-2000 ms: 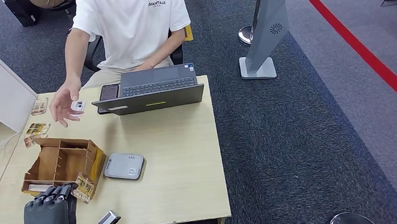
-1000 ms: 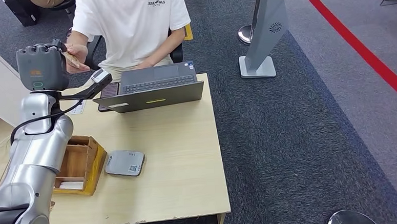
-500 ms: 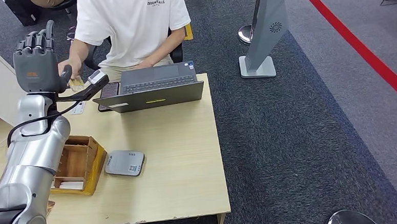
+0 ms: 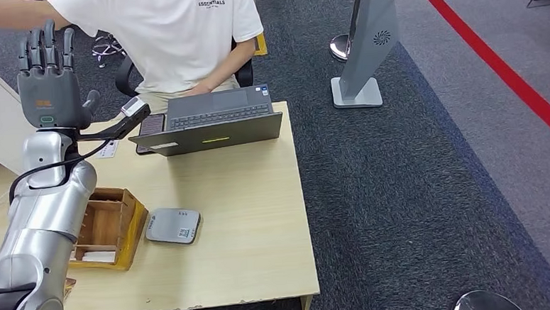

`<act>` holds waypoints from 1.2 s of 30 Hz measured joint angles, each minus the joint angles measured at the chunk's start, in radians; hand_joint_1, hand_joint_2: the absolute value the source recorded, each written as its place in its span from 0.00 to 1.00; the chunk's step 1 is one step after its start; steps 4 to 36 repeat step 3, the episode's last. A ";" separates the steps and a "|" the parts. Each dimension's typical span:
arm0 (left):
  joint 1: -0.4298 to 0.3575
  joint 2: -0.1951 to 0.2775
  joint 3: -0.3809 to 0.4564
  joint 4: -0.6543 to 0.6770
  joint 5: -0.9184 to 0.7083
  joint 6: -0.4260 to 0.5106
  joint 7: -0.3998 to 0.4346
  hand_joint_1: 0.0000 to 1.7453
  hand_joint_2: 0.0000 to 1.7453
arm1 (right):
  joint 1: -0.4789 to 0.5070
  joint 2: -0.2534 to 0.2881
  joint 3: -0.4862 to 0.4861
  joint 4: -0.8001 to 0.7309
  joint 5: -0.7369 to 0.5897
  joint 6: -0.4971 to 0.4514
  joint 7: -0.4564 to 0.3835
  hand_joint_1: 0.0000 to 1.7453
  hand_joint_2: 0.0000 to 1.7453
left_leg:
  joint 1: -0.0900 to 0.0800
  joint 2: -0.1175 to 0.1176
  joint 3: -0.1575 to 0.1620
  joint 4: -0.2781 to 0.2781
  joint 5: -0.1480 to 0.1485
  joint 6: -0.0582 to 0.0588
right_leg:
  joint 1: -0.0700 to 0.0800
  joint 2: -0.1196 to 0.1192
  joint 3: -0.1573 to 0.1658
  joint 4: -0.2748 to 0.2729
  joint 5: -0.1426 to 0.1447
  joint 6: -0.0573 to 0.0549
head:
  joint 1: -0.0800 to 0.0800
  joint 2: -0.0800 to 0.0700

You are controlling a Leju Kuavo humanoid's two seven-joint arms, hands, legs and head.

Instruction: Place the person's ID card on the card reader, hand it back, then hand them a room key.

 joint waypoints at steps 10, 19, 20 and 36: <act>0.000 0.000 0.000 0.000 0.000 0.000 0.000 0.00 1.00 | 0.000 0.000 0.000 0.000 0.000 0.000 0.000 0.00 0.00 | 0.000 0.000 0.000 0.000 0.000 0.000 | 0.000 0.000 0.000 0.000 0.000 0.000 | 0.000 0.000; 0.000 0.000 0.000 0.000 0.000 0.000 0.000 0.00 1.00 | 0.000 0.000 0.000 0.000 0.000 0.000 0.000 0.00 0.00 | 0.000 0.000 0.000 0.000 0.000 0.000 | 0.000 0.000 0.000 0.000 0.000 0.000 | 0.000 0.000; 0.000 0.000 0.000 0.000 0.000 0.000 0.000 0.00 1.00 | 0.000 0.000 0.000 0.000 0.000 0.000 0.000 0.00 0.00 | 0.000 0.000 0.000 0.000 0.000 0.000 | 0.000 0.000 0.000 0.000 0.000 0.000 | 0.000 0.000; 0.000 0.000 0.000 0.000 0.000 0.000 0.000 0.00 1.00 | 0.000 0.000 0.000 0.000 0.000 0.000 0.000 0.00 0.00 | 0.000 0.000 0.000 0.000 0.000 0.000 | 0.000 0.000 0.000 0.000 0.000 0.000 | 0.000 0.000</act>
